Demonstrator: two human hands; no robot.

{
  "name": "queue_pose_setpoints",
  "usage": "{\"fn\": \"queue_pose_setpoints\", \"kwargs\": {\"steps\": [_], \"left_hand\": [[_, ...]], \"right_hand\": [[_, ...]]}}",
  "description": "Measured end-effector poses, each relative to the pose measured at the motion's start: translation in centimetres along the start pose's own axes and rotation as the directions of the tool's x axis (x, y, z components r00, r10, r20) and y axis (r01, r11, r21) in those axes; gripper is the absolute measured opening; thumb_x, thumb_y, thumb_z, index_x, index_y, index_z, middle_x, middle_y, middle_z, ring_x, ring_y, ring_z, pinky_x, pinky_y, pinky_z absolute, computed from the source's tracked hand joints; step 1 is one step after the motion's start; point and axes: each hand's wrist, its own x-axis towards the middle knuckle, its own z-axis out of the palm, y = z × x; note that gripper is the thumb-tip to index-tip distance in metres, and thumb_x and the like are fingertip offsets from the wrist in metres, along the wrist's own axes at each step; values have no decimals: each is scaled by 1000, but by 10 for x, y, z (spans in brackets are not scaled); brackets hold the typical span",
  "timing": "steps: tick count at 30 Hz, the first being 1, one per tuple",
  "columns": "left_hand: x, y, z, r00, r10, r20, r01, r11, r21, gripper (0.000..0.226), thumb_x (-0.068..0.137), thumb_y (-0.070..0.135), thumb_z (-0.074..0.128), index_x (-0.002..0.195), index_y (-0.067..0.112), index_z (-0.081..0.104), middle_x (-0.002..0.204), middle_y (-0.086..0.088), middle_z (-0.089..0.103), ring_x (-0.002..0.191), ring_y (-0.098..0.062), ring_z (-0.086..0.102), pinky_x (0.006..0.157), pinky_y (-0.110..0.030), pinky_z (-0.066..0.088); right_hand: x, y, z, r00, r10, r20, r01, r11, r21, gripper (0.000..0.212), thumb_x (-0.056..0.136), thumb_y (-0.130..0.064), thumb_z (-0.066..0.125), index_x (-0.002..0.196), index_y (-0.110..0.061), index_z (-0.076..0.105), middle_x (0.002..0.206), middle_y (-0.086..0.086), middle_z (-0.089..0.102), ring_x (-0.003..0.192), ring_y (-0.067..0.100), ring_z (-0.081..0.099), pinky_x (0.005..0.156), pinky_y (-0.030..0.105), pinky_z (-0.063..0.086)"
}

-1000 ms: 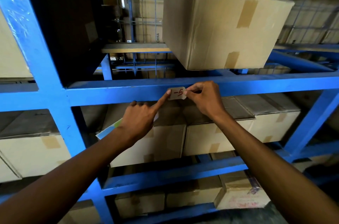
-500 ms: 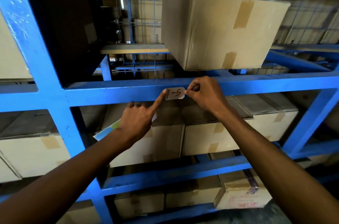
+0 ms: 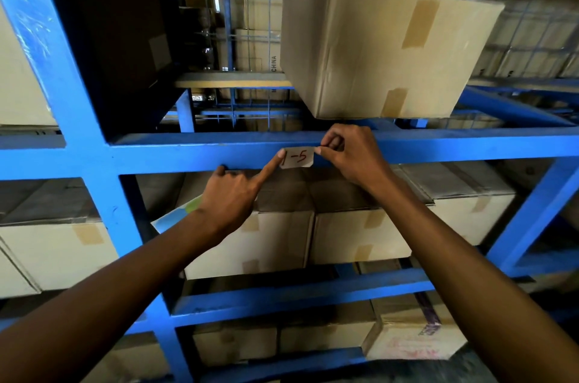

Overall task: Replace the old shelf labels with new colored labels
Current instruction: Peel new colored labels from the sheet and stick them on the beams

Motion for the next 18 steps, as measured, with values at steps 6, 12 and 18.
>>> {"fn": "queue_pose_setpoints", "kwargs": {"steps": [6,12,18], "left_hand": [[-12,7,-1,998,-7,60,4,999,46,102,87,17,55,139,33,-31,72,-6,66,69,-26,62,91,-41,42],[-9,10,0,994,-15,107,7,998,70,96,93,20,49,136,35,-36,86,-9,70,81,-27,66,100,-47,38],[-11,8,-1,995,-21,97,9,993,119,101,91,18,53,137,34,-35,89,-10,71,85,-28,66,105,-49,34]], "right_hand": [[-7,11,-6,999,6,51,-7,1000,28,22,74,-19,75,86,-20,56,70,-3,59,65,10,58,66,34,55],[-4,4,10,983,-182,10,177,943,-282,39,68,-38,77,85,-20,47,71,-2,59,62,10,47,50,20,25],[-1,20,-1,967,-238,88,254,892,-375,40,72,-37,74,92,-20,44,75,0,56,67,14,50,59,28,33]]}}
